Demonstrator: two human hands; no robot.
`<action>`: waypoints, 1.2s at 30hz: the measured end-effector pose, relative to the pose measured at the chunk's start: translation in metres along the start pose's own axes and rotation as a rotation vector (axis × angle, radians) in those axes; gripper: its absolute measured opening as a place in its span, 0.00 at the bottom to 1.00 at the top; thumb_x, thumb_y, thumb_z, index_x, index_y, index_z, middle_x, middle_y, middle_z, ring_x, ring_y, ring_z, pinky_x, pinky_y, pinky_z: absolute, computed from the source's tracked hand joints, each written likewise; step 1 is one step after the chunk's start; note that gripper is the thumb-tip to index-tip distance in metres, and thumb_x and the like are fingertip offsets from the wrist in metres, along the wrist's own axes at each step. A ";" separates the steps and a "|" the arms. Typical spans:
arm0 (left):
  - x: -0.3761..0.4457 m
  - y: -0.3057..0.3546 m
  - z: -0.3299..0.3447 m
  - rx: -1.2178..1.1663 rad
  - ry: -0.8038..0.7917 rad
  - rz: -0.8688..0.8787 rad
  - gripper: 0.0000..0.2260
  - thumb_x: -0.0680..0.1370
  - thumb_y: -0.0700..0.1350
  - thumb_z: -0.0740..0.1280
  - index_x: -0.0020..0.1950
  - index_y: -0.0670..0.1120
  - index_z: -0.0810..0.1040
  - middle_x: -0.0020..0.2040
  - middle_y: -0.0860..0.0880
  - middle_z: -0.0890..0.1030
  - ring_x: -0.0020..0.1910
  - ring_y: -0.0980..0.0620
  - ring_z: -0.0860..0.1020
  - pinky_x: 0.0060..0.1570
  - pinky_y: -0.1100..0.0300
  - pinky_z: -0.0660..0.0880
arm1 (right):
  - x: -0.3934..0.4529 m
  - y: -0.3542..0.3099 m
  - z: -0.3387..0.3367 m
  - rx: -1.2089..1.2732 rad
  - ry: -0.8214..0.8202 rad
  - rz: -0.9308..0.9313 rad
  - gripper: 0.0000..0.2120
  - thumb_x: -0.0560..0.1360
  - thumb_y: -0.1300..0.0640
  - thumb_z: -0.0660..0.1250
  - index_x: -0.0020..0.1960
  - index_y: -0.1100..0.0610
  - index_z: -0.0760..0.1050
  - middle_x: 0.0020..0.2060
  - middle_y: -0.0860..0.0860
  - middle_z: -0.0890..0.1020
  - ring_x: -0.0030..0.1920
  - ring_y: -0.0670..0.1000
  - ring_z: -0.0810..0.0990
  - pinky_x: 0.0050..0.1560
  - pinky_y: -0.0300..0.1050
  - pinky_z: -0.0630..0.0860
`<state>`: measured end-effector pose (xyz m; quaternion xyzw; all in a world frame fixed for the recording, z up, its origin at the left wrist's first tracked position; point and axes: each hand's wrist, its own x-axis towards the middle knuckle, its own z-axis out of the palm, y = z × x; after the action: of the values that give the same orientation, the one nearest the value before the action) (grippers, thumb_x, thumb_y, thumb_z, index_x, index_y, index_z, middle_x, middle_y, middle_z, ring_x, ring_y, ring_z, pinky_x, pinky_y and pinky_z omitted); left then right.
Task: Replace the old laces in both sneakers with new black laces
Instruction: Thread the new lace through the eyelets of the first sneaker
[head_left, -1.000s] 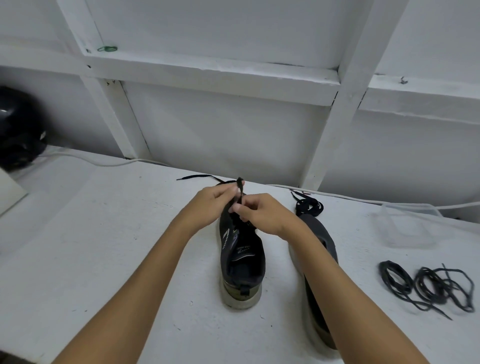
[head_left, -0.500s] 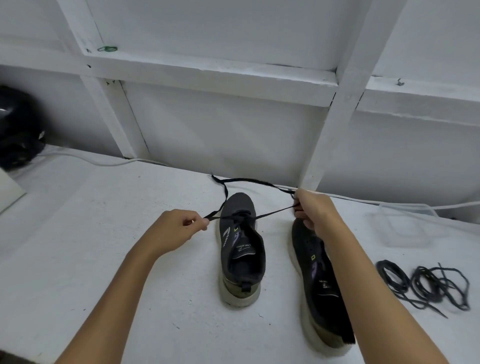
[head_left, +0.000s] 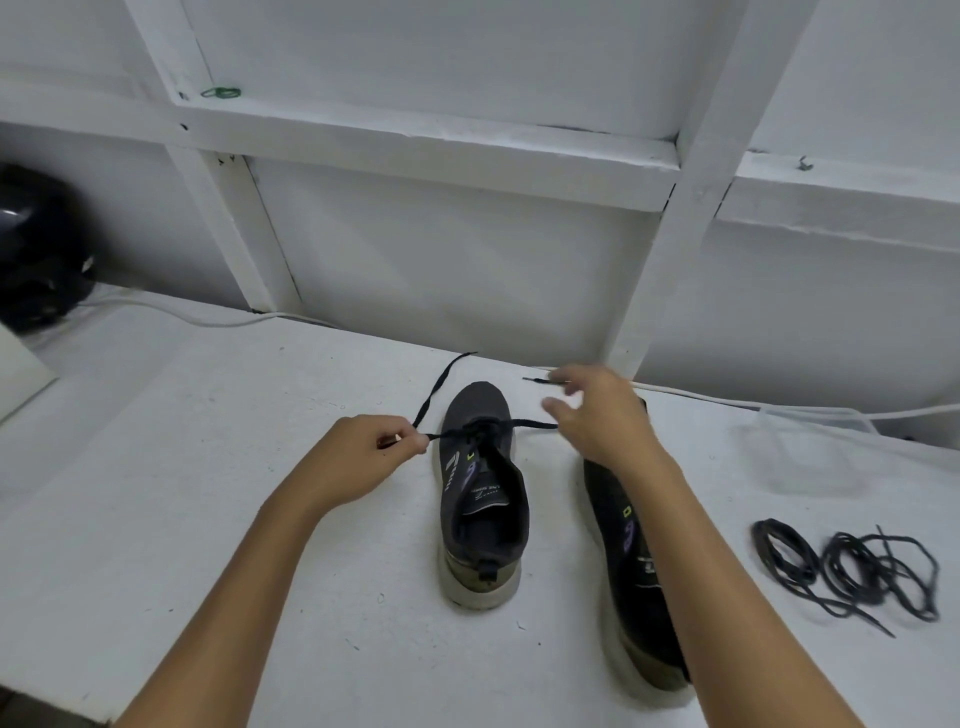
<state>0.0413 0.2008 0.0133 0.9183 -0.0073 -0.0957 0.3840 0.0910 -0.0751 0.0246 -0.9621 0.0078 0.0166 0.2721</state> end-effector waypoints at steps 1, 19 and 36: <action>0.000 0.006 -0.001 -0.028 -0.002 0.025 0.10 0.79 0.56 0.67 0.42 0.55 0.83 0.35 0.47 0.78 0.33 0.56 0.72 0.38 0.59 0.68 | -0.001 -0.012 0.005 0.030 -0.069 -0.118 0.18 0.78 0.49 0.70 0.68 0.45 0.77 0.62 0.46 0.80 0.52 0.50 0.78 0.55 0.46 0.74; -0.011 -0.008 -0.023 0.055 -0.025 -0.050 0.10 0.82 0.51 0.62 0.47 0.57 0.82 0.37 0.54 0.79 0.28 0.61 0.71 0.32 0.65 0.66 | 0.023 -0.010 0.012 -0.169 -0.181 -0.009 0.26 0.76 0.53 0.72 0.74 0.49 0.73 0.70 0.51 0.77 0.67 0.55 0.76 0.63 0.49 0.73; -0.008 -0.014 -0.003 0.065 -0.196 -0.115 0.10 0.83 0.49 0.63 0.49 0.56 0.84 0.43 0.62 0.84 0.38 0.63 0.76 0.41 0.64 0.71 | 0.026 -0.018 0.022 0.090 0.020 0.041 0.10 0.79 0.56 0.66 0.51 0.49 0.86 0.34 0.49 0.81 0.37 0.53 0.77 0.33 0.42 0.66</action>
<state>0.0327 0.2135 0.0065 0.9154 0.0045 -0.2067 0.3454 0.1172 -0.0480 0.0143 -0.9486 0.0310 0.0120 0.3148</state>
